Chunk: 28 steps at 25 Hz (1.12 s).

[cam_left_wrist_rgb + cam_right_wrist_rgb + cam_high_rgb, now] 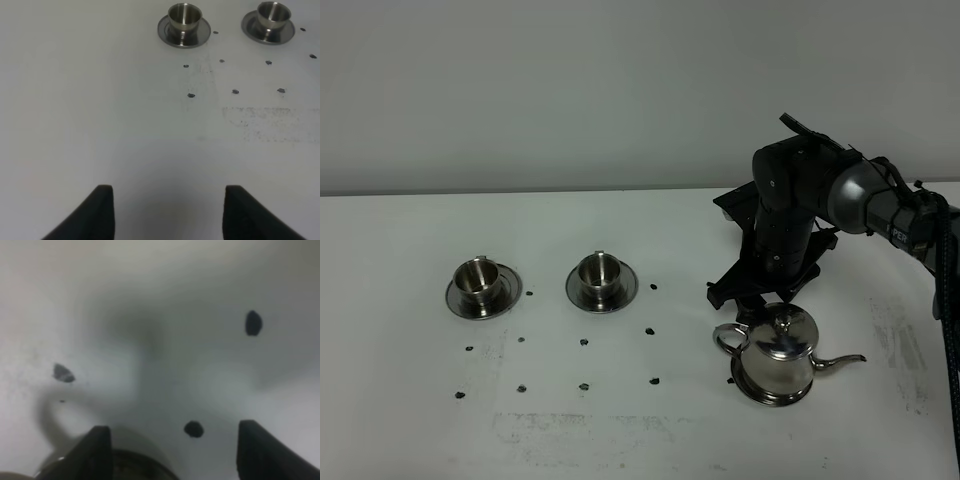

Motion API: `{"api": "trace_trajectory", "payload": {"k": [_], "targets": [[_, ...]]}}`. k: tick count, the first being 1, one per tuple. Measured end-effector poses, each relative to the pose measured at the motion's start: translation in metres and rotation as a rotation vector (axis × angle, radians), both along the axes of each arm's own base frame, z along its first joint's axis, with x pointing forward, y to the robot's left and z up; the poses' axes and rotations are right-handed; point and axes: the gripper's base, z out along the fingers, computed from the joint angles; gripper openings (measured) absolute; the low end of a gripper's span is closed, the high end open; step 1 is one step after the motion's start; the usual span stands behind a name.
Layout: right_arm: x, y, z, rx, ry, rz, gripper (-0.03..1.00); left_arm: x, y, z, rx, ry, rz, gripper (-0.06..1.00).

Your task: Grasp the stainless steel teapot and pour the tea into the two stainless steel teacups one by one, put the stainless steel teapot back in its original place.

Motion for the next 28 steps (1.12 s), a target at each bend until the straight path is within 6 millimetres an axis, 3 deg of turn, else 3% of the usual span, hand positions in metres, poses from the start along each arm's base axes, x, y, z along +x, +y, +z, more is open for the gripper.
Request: {"api": "trace_trajectory", "payload": {"k": [8,28], "targets": [[-0.007,0.014,0.016,0.008,-0.027,0.033,0.55,0.0,0.0,0.0,0.0,0.0,0.0,0.54],[-0.032,0.055,0.022,-0.012,-0.002,0.123,0.55,0.0,0.0,0.0,0.0,0.0,0.0,0.54]]}}
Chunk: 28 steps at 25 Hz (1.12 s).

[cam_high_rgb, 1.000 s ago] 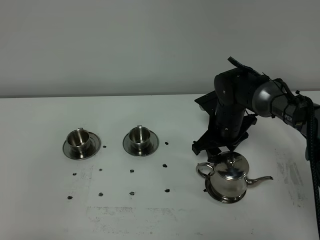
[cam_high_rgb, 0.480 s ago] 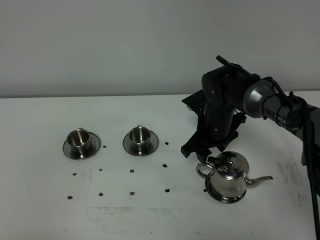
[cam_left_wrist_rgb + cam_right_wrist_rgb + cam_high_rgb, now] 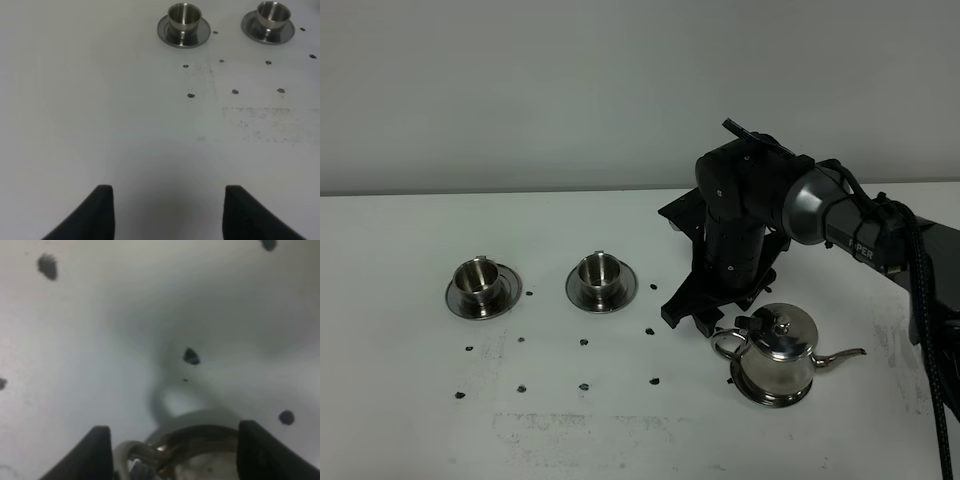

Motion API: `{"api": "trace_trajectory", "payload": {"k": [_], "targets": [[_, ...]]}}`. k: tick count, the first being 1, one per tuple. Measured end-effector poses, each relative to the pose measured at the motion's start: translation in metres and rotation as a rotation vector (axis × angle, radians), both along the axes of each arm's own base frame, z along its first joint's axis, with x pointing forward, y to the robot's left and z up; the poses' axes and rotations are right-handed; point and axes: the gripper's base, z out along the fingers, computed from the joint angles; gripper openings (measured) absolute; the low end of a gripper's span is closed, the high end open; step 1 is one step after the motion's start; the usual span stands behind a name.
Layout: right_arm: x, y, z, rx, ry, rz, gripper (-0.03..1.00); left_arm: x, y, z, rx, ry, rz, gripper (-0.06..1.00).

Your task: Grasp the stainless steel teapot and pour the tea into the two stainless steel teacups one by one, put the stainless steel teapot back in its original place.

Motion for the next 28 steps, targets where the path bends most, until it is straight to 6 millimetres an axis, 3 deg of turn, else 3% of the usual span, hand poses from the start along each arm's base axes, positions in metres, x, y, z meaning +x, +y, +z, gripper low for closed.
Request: {"api": "trace_trajectory", "payload": {"k": [10,28], "targets": [[-0.011,0.015,0.002,-0.002,0.012,0.004,0.55,0.0,0.0,0.0,-0.001,0.0,0.0,0.54],[-0.015,0.019,0.01,0.02,0.013,-0.051,0.55,0.0,0.0,0.0,-0.002,0.0,0.0,0.54]]}}
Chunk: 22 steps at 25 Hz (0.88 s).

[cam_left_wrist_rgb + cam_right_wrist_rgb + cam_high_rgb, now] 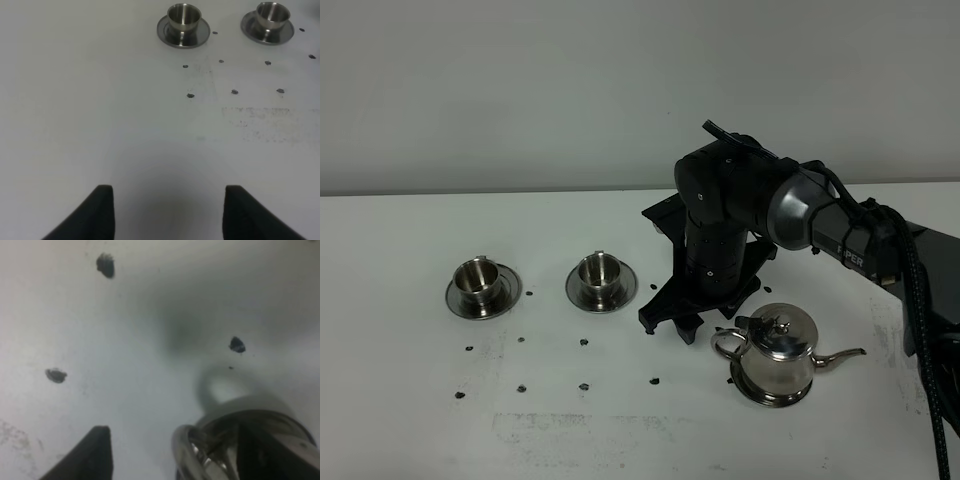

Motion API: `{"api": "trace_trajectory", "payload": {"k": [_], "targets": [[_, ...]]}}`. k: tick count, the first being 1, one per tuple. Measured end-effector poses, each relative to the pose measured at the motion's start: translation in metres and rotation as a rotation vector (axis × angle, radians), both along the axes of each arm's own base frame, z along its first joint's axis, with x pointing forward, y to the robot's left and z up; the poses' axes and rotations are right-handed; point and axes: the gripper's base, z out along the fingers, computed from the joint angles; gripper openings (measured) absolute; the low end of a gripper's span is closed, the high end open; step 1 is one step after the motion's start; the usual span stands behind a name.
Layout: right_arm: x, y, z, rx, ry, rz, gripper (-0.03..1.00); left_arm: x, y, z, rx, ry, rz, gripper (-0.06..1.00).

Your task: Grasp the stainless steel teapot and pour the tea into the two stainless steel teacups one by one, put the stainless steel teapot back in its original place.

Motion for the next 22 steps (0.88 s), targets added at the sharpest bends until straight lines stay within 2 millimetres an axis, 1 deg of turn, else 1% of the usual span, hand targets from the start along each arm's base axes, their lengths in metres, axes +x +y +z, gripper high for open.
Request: {"api": "trace_trajectory", "payload": {"k": [15,22], "targets": [[-0.004,0.007,0.0,0.052,0.032,-0.013,0.55,0.0,0.0,0.0,0.0,0.0,0.0,0.54],[-0.009,0.014,0.0,0.077,0.049,-0.014,0.55,0.0,0.0,0.0,0.0,0.0,0.0,0.54]]}}
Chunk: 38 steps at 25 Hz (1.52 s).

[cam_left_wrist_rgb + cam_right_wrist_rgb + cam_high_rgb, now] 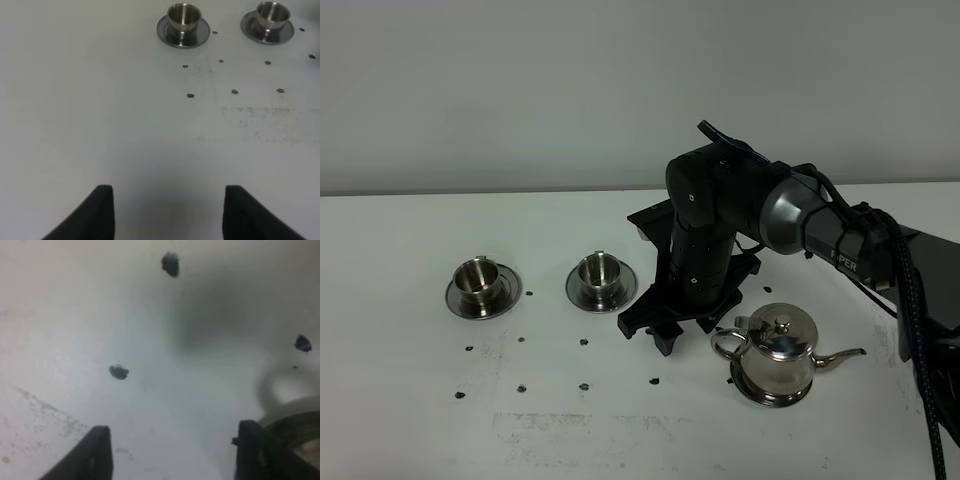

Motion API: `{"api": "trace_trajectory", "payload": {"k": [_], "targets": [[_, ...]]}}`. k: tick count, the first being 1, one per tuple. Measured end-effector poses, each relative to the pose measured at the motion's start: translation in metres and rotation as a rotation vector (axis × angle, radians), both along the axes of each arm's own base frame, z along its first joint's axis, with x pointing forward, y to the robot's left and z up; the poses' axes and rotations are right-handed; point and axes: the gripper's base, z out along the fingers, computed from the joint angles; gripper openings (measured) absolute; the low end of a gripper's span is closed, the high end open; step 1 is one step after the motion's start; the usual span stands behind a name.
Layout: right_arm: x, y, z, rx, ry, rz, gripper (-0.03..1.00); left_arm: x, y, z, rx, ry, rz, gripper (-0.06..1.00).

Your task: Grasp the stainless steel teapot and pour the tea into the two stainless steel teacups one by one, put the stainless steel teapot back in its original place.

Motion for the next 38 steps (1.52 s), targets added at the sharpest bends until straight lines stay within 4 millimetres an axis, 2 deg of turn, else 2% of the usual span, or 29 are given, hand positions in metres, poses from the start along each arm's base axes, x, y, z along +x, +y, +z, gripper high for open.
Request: {"api": "trace_trajectory", "payload": {"k": [13,23,26,30,32,38], "targets": [[0.006,-0.006,0.0,-0.039,-0.051,-0.026,0.51,0.0,0.0,0.0,0.0,0.0,0.0,0.54],[0.034,-0.039,0.003,-0.141,-0.202,-0.036,0.51,0.0,0.0,0.0,0.0,0.0,0.0,0.54],[0.035,-0.041,-0.005,-0.169,-0.18,-0.014,0.51,0.0,0.0,0.0,0.0,0.0,0.0,0.54],[0.032,-0.043,-0.028,-0.223,-0.091,0.007,0.51,0.0,0.0,0.0,0.0,0.0,0.0,0.54],[0.03,-0.042,-0.033,-0.233,-0.07,0.012,0.51,0.0,0.0,0.0,0.0,0.0,0.0,0.54],[0.027,-0.037,-0.033,-0.231,-0.064,0.028,0.51,0.0,0.0,0.0,0.0,0.0,0.0,0.54]]}}
